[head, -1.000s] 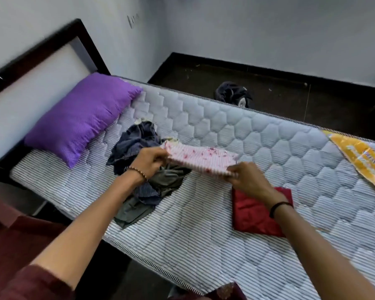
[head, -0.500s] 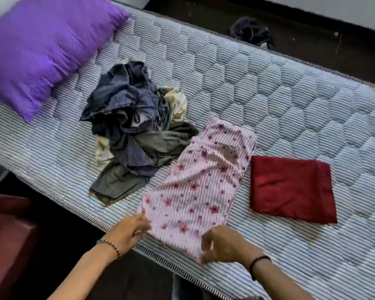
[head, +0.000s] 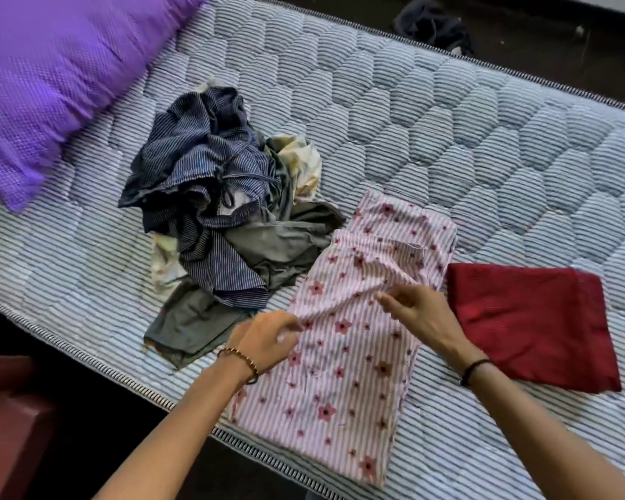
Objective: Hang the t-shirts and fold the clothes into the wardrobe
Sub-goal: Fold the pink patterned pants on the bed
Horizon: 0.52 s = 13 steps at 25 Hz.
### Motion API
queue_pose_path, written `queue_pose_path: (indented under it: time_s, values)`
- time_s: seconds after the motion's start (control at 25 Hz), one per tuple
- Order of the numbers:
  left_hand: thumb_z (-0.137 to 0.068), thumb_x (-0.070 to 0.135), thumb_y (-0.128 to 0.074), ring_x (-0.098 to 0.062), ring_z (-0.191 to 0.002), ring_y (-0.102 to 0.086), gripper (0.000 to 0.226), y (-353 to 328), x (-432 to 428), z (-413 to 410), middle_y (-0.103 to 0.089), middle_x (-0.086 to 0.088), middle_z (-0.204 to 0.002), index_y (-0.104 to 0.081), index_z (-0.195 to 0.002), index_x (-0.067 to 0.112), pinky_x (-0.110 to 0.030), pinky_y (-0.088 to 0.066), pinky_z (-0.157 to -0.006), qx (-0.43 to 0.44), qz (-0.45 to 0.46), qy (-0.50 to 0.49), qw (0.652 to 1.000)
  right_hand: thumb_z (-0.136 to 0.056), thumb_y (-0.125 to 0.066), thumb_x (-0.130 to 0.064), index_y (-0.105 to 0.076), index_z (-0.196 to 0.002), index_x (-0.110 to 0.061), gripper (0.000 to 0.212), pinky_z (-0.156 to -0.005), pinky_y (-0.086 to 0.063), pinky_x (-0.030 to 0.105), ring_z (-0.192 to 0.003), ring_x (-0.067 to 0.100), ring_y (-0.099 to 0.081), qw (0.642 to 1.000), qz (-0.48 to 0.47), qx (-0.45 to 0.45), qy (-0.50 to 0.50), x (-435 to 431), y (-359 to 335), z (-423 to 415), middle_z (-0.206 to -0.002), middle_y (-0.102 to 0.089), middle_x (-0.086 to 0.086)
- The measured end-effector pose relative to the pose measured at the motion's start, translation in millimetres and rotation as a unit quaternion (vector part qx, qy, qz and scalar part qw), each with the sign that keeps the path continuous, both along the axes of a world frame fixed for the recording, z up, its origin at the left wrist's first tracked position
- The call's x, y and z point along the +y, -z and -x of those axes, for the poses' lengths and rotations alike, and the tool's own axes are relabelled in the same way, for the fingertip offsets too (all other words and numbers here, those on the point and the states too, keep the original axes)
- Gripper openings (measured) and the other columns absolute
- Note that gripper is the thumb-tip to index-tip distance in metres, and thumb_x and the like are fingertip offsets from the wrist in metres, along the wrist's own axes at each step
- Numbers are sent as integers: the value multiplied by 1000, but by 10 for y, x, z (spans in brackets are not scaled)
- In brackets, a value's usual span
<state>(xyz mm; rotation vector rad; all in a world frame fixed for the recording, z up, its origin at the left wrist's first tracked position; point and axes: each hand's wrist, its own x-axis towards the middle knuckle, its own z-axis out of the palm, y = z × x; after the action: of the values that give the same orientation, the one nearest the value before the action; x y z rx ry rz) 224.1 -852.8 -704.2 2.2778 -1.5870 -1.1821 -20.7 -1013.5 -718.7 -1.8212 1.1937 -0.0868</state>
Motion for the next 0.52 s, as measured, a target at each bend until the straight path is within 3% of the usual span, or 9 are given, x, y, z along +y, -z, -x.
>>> queue_pose_path:
  time_s: [0.12,0.24,0.4,0.52]
  values:
    - [-89,34,-54,-16,-99,-64,24,57,-541,-27,-70,9,-109,-72,-102,27,-35,-51,-84,-6,21,7,1000,-95,-68,-44,-73,-78,-16,33,-59,-50,23,-67,17,-71,998,-2,-23,57,-182,53,10,-68,-73,0]
    - [-94,26,-54,-18,-103,-62,20,125,-1023,40,-67,6,-112,-69,-106,26,-33,-50,-83,-56,39,17,997,-95,-71,-41,-73,-80,-17,28,-62,-50,18,-70,10,-69,993,27,-28,116,-298,138,45,-73,-73,-6]
    - [-98,33,-46,-27,-109,-58,25,251,-1473,200,-57,-3,-120,-55,-116,17,-40,-47,-88,-139,38,-41,989,-87,-80,-32,-63,-96,-9,30,-72,-40,21,-85,20,-58,968,137,-8,212,-441,296,118,-92,-62,2]
    - [-98,46,-47,-32,-113,-56,38,380,-1710,248,-57,-8,-124,-51,-115,12,-39,-41,-83,-146,-24,-69,987,-86,-80,-39,-56,-118,-7,52,-85,-41,26,-101,22,-55,974,71,2,216,-553,336,101,-111,-56,4]
